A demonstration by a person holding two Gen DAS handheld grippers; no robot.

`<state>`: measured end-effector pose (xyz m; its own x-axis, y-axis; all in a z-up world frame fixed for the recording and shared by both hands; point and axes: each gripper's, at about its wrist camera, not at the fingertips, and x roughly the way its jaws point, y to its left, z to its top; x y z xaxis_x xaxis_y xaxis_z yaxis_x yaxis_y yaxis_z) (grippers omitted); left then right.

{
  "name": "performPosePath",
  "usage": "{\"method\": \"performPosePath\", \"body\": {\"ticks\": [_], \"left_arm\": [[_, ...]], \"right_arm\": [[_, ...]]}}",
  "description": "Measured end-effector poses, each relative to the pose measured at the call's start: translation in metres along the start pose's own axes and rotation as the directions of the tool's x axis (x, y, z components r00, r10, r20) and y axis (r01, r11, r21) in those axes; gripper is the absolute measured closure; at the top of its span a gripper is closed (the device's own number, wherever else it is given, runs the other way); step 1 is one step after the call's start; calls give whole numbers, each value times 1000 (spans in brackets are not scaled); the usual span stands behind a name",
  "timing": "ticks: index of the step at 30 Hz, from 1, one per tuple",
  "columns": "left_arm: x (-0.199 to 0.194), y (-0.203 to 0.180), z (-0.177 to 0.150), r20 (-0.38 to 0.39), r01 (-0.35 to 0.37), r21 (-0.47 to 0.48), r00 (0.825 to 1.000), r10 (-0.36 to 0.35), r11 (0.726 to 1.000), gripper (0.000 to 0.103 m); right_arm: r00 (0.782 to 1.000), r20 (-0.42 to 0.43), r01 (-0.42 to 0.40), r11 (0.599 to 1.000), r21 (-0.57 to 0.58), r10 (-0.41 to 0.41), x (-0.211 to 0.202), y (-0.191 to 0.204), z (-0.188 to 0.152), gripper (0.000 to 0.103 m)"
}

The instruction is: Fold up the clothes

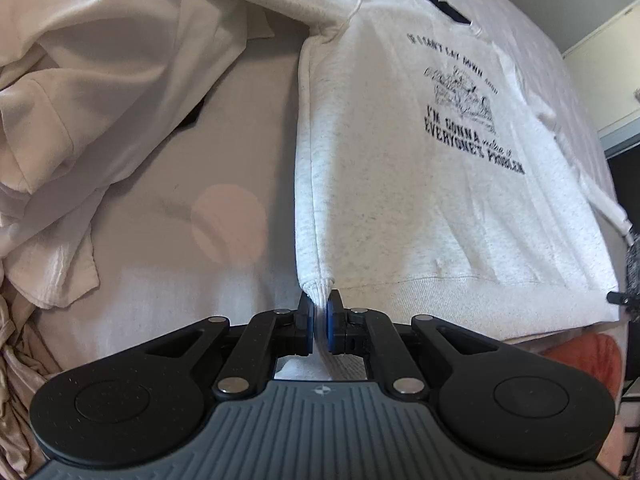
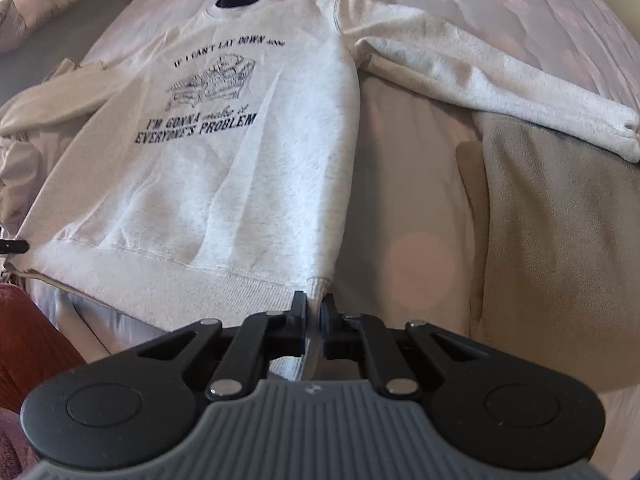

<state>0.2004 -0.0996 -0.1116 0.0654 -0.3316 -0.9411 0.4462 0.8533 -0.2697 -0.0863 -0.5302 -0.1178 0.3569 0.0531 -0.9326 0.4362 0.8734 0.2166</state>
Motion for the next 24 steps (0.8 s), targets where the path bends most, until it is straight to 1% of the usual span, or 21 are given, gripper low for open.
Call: {"method": "performPosePath", "body": {"ticks": [2,3,8,12,13,14,15,16,17,19,21,23,24], "left_arm": [[15,-6,1,-31,-77,44,996,78,996,99],[24,-8,3,-50,-101,52,993,104,994,98],[53,-12,11,-130,-170,72,975,179,983,97],[70,-10,12,-166,-212,73,961,221,975,91],[71,-9,12,-167,-213,69,961,222,975,90],[71,-9,13,-168,-213,64,961,221,975,88],[67,-8,14,-162,-198,54,965,204,979,88],[63,-7,14,-156,-183,45,970,188,982,87],[58,-6,15,-149,-168,37,974,172,985,85],[44,-6,16,-117,-148,40,982,152,988,83],[31,-7,20,-71,-133,51,988,136,990,77],[19,-11,25,-21,-117,56,993,118,992,68],[15,-14,29,3,-113,56,994,113,992,66]], "right_arm": [[999,-43,9,1000,1,-9,24,1,-3,96],[998,-63,16,1000,1,-16,36,2,-3,96],[990,-136,48,999,14,-46,76,-5,-10,95],[988,-149,50,999,14,-47,86,-9,-13,95],[989,-143,44,999,11,-42,85,-9,-14,94],[990,-134,35,999,7,-34,82,-9,-15,91],[992,-122,29,1000,7,-28,78,-8,-16,88],[994,-104,22,1000,8,-21,73,-9,-18,83],[996,-83,12,1000,11,-12,68,-11,-20,72],[999,-29,-28,999,40,29,52,-20,-26,65],[998,25,-54,995,82,52,36,-34,-29,63],[995,89,-61,989,135,49,18,-54,-29,62],[992,123,-62,984,168,41,9,-65,-28,62]]}}
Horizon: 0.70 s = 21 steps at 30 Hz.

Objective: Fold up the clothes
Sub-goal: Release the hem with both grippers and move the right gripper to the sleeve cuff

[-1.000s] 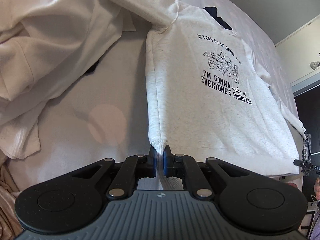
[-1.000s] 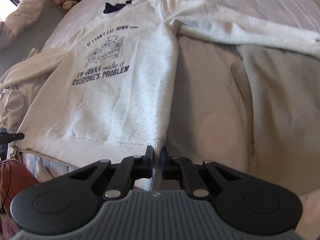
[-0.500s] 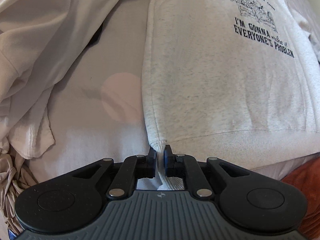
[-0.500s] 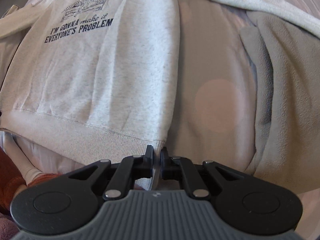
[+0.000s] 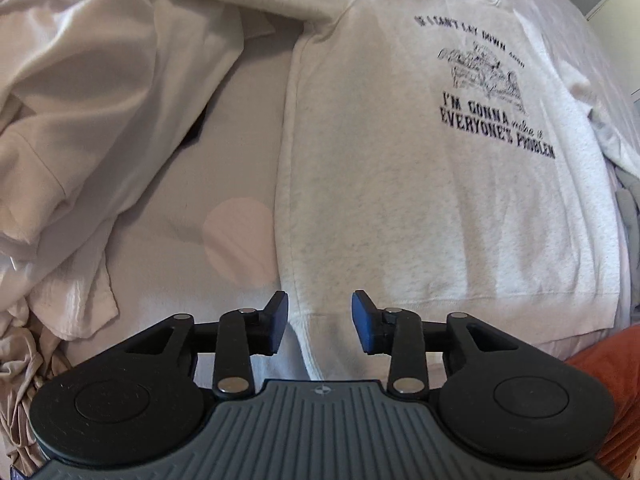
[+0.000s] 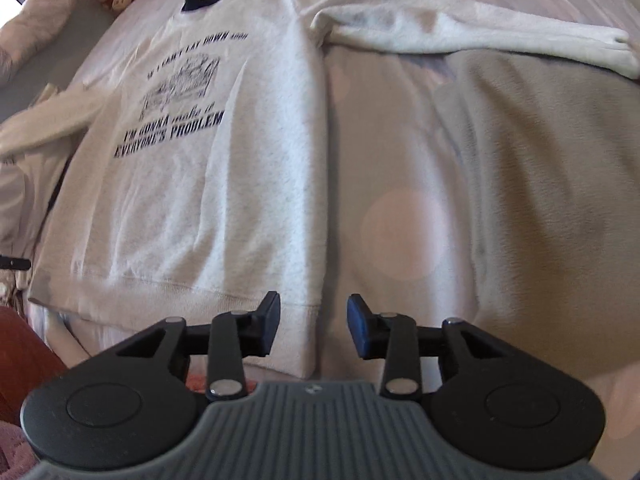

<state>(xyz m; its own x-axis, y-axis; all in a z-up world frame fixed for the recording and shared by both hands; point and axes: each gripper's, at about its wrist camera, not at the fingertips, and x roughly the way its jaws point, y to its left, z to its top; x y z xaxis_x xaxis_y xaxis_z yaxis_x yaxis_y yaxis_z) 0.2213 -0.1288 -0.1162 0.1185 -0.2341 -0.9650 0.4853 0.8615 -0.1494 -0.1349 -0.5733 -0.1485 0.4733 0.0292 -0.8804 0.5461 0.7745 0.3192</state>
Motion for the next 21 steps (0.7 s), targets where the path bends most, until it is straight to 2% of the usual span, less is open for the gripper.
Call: {"method": "performPosePath", "body": {"ticks": [3,5,8,10,14,18,21], "left_arm": [[-5,-12,11,52,-7,3,999,7,1000,64],[-3,-19,19,75,-5,1,997,5,1000,64],[2,-27,28,76,-3,-3,997,3,1000,64],[7,-35,29,50,-12,12,999,12,1000,63],[17,-47,35,0,-35,40,999,35,999,63],[25,-57,45,-30,-51,38,998,52,998,63],[30,-63,51,-46,-61,29,997,62,998,63]], "right_arm": [[992,121,16,990,138,-33,-29,-39,10,61],[977,205,9,968,252,-63,-48,-68,17,60],[940,325,-40,910,412,-106,-78,-110,25,54],[913,385,-84,861,502,-135,-90,-134,32,48],[881,436,-139,779,612,-186,-98,-171,55,48],[870,425,-104,750,653,-249,-99,-194,82,48],[859,402,-47,732,679,-318,-95,-209,100,49]]}}
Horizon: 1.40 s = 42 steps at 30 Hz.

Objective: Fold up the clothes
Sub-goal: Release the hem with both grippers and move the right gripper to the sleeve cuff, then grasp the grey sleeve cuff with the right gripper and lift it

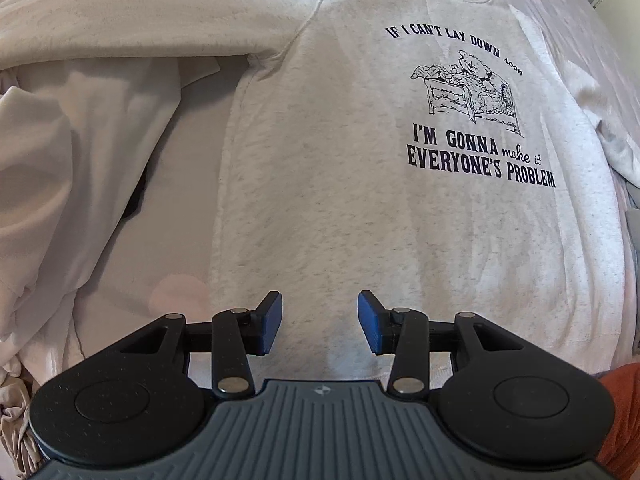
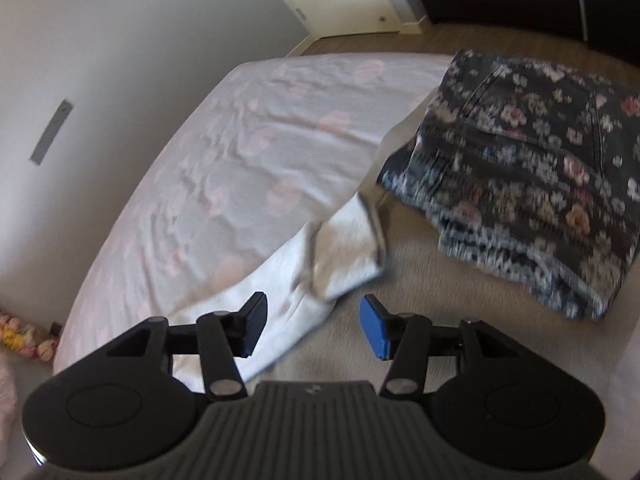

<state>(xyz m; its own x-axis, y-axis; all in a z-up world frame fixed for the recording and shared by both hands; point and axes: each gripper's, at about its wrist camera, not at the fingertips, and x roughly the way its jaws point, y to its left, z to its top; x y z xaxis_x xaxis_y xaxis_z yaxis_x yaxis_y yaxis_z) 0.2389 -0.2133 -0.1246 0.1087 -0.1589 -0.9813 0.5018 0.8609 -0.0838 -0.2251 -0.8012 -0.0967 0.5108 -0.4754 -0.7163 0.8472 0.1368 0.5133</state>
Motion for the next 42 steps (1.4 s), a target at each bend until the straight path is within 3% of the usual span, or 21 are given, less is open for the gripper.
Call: {"method": "performPosePath", "body": {"ticks": [4,10,13,21,23,25,28,33,38,42], "left_arm": [[5,-7,5,-21,-15,2,1000,15,1000,63],[18,-16,11,-54,-38,-6,998,37,999,63],[23,-24,12,-62,-32,-7,998,32,999,63],[35,-44,8,-83,-14,10,996,14,1000,63],[36,-46,6,-88,-7,10,996,8,1000,63],[35,-46,5,-87,-13,11,996,14,1000,63],[33,-45,3,-85,-24,7,996,24,1000,63],[29,-35,-1,-79,-28,-28,997,26,999,63],[32,-25,-5,-86,-20,-69,996,14,997,63],[32,-25,-5,-90,-23,-67,996,17,997,63]], "right_arm": [[1000,-9,28,999,-30,-28,25,-2,16,57],[997,-45,58,995,-87,-62,51,-9,22,59],[997,-65,29,995,-96,-36,54,-14,21,73],[994,-110,-30,990,-135,15,51,-22,14,75],[994,-108,-31,990,-138,17,50,-24,12,93],[997,-69,-27,985,-171,15,43,-19,13,95],[1000,-6,-13,976,-218,12,29,-11,18,97],[992,108,103,941,-323,-71,10,6,43,98],[987,55,159,924,-347,-149,29,-9,35,98],[992,5,122,955,-270,-125,41,-33,30,97]]}}
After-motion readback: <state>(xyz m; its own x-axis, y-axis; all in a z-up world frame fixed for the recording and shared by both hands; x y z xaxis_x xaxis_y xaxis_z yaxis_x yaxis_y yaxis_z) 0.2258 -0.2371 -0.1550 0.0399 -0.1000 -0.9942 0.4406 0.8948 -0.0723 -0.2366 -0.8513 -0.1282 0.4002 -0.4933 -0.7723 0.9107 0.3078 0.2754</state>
